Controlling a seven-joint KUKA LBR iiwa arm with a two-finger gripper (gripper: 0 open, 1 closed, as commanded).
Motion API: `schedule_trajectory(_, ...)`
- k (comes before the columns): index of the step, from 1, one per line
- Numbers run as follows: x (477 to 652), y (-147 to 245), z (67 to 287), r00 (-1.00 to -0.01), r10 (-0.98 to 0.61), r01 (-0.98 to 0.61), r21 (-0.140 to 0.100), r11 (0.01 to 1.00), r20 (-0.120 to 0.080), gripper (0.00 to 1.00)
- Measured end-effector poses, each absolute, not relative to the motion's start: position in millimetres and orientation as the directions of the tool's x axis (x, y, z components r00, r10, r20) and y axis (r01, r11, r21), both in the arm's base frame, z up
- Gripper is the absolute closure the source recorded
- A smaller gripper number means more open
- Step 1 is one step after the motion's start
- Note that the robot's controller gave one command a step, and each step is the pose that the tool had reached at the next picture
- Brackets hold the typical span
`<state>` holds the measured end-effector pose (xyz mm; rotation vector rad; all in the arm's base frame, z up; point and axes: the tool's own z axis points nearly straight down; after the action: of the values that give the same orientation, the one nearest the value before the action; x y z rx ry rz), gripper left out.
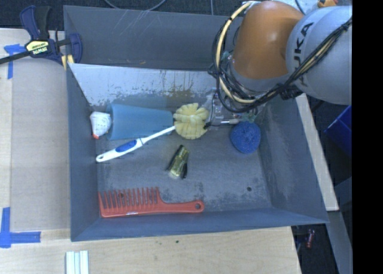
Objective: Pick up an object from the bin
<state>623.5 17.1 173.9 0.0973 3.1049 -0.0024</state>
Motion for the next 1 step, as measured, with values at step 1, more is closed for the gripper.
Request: schedule_trajectory(1, 612.9, 9.8, 177.9, -0.988, -0.154, -0.154, -0.008, 0.988, -0.019, 1.00)
